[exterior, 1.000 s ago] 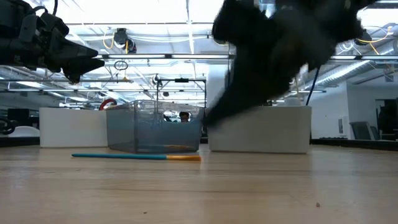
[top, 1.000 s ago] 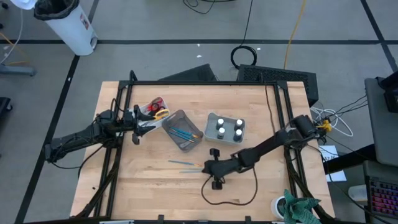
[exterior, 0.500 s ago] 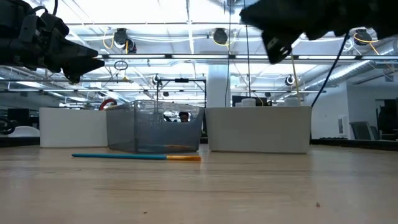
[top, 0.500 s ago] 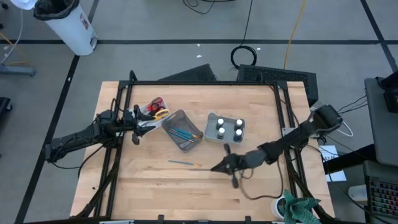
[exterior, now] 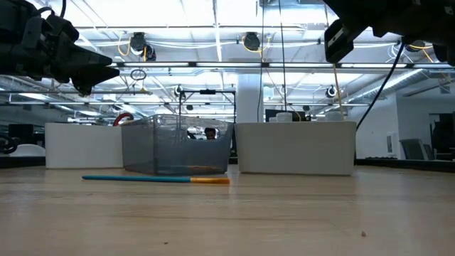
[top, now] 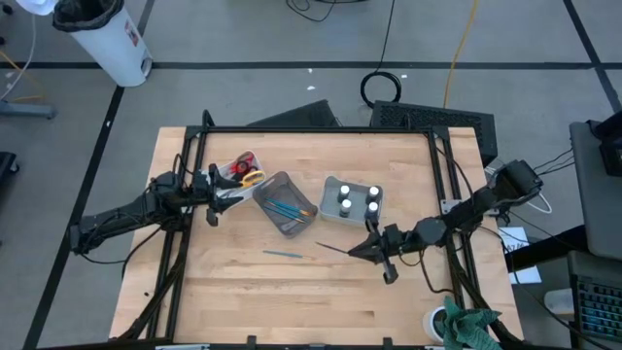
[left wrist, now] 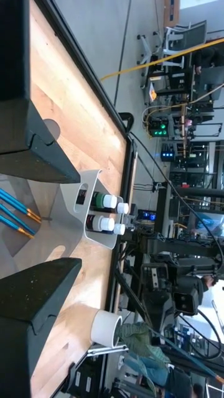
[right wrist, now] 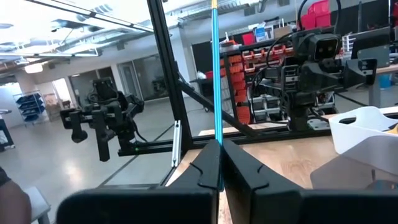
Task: Pick & Place Paint Supplies
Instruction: Put the blue paintbrush into the black bin
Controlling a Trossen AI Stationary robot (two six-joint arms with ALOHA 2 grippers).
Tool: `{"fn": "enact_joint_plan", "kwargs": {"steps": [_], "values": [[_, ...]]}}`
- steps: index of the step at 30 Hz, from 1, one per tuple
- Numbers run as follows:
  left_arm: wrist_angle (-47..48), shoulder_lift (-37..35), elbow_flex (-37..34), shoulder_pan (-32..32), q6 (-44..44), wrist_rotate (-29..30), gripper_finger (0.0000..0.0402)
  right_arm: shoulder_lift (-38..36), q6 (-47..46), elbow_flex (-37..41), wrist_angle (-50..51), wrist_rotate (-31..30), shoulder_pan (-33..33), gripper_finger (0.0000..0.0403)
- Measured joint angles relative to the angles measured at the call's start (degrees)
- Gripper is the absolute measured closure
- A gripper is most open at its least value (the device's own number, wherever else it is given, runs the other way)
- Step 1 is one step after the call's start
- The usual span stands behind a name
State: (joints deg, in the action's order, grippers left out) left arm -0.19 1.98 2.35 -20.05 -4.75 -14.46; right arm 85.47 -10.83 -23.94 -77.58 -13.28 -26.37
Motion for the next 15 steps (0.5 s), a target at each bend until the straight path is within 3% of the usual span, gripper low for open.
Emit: {"fn": "enact_joint_plan", "kwargs": {"steps": [15], "values": [[0.0,0.0,0.0,0.0,0.0,0.0,0.0188,0.0,-0.49,0.0,-0.19,0.25,-0.02,0.0403]]}}
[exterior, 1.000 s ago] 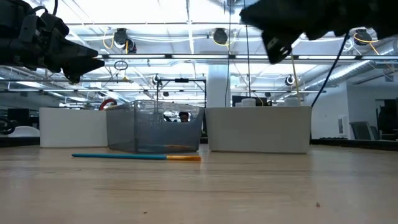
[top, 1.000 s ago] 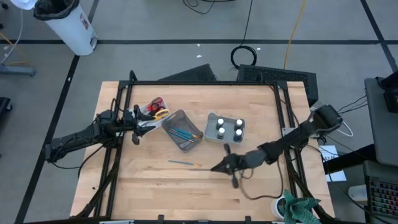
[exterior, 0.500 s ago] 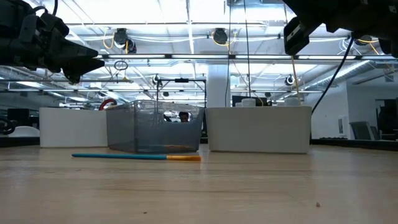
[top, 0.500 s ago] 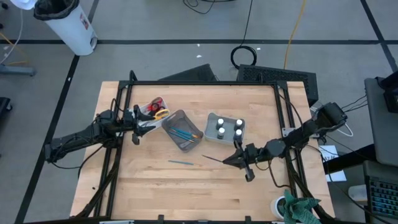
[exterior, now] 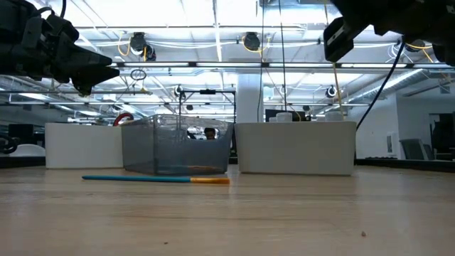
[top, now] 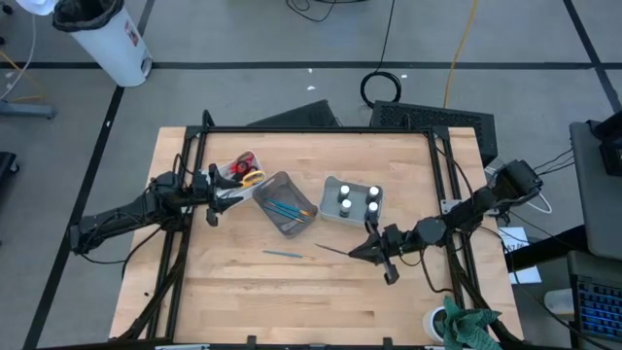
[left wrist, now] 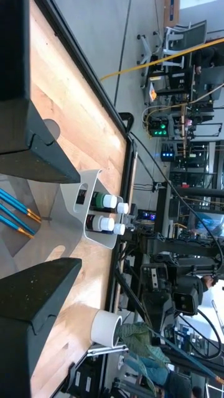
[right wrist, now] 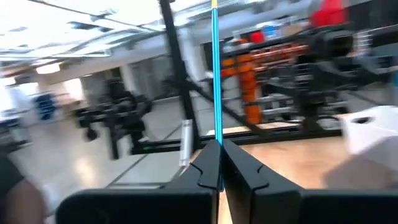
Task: Pick & Place Paint Supplies
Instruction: Put the blue paintbrush into the black bin
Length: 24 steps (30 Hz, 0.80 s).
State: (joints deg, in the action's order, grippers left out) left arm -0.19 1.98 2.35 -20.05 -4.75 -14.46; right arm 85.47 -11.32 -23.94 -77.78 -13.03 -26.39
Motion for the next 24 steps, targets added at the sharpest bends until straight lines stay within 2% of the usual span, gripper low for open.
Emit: {"fn": "enact_joint_plan", "kwargs": {"steps": [3,11,14,24], "values": [[0.0,0.0,0.0,0.0,0.0,0.0,0.0188,0.0,-0.44,0.0,-0.26,4.43,0.04,0.0403],[0.0,0.0,0.0,0.0,0.0,0.0,0.0188,0.0,0.05,-0.04,-6.22,25.04,0.01,0.0403],[0.0,0.0,0.0,0.0,0.0,0.0,0.0188,0.0,0.17,-0.04,-7.7,30.65,-0.27,0.0403],[0.0,0.0,0.0,0.0,0.0,0.0,0.0188,0.0,2.18,-0.04,-7.89,31.34,-1.46,0.0403]]}}
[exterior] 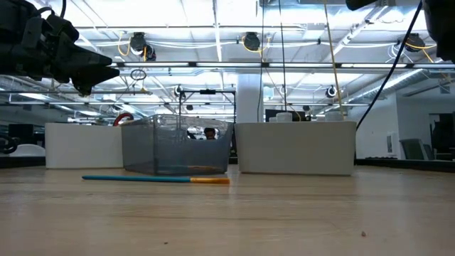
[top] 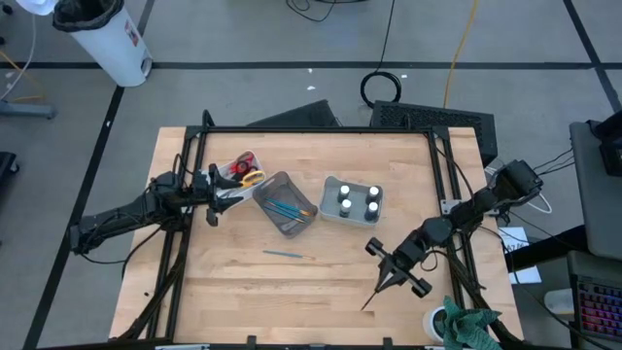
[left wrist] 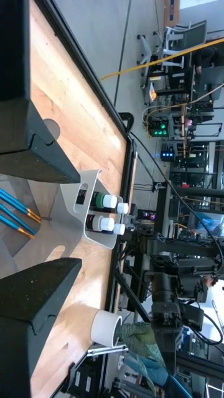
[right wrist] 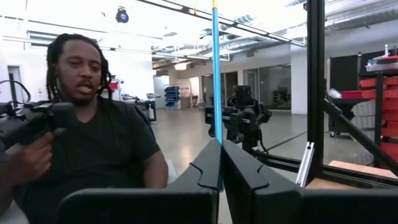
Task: Pick & Place Paint Supplies
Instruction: Put the blue paintbrush into the black bin
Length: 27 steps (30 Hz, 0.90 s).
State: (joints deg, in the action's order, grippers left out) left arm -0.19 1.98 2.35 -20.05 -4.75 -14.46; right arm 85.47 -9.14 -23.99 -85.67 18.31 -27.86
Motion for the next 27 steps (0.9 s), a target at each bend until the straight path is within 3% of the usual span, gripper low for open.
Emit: {"fn": "enact_joint_plan", "kwargs": {"steps": [9,27], "values": [[-0.02,-0.01,0.0,0.0,0.01,0.0,0.0188,0.0,0.26,-0.02,0.2,-0.89,0.0,0.0403],[0.0,-0.01,0.0,0.0,0.0,0.0,0.0188,0.0,1.53,-0.04,1.54,-20.09,0.02,0.0403]]}}
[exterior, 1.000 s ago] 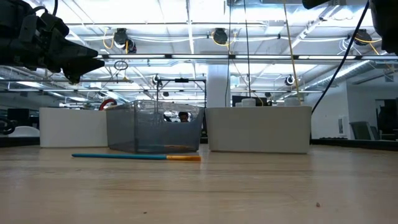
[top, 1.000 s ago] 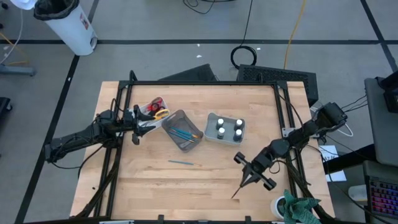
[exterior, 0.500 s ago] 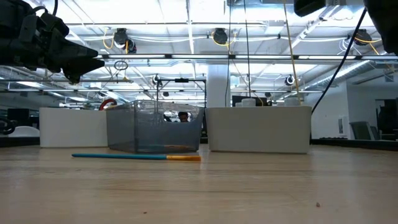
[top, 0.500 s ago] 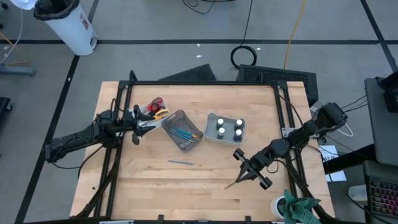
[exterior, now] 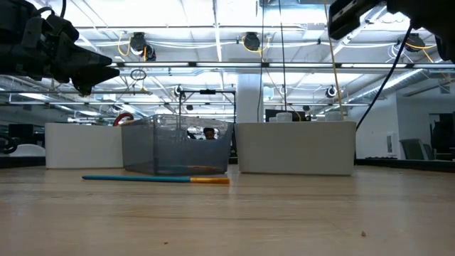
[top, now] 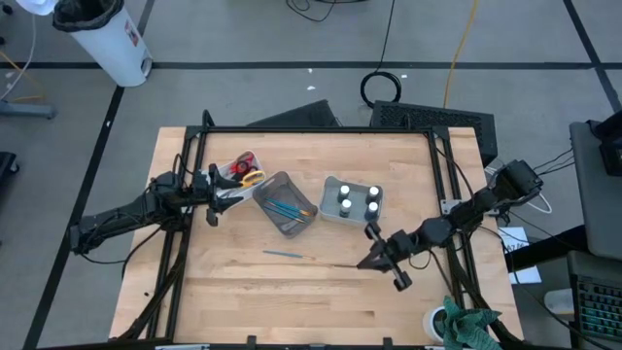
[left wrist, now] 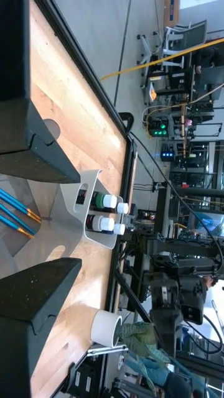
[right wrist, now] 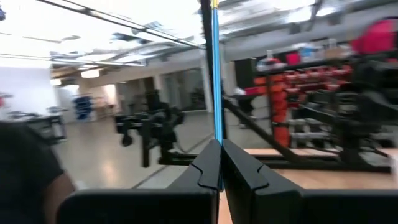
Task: Pick & Place Paint Supplies
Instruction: Put the blue paintbrush into the black bin
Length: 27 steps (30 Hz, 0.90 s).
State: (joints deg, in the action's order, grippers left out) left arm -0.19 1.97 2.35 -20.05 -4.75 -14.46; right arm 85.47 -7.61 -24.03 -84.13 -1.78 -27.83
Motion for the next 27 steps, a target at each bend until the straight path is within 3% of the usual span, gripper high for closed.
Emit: {"fn": "enact_joint_plan", "kwargs": {"steps": [7,16,24,27], "values": [[0.0,0.01,0.0,0.0,0.0,0.0,0.0188,-0.02,-0.09,0.0,3.89,-10.69,0.0,0.0403],[-0.01,-0.01,0.0,0.0,0.01,0.0,0.0188,-0.02,-4.81,-1.98,15.07,-31.6,0.87,0.0403],[-0.02,-0.01,0.02,0.0,0.0,0.0,0.0188,2.17,-11.75,-18.32,51.68,-32.43,7.94,0.0403],[-0.02,0.0,0.02,0.0,0.0,0.0,0.0188,4.97,-12.87,-23.73,58.99,-29.12,11.43,0.0403]]}}
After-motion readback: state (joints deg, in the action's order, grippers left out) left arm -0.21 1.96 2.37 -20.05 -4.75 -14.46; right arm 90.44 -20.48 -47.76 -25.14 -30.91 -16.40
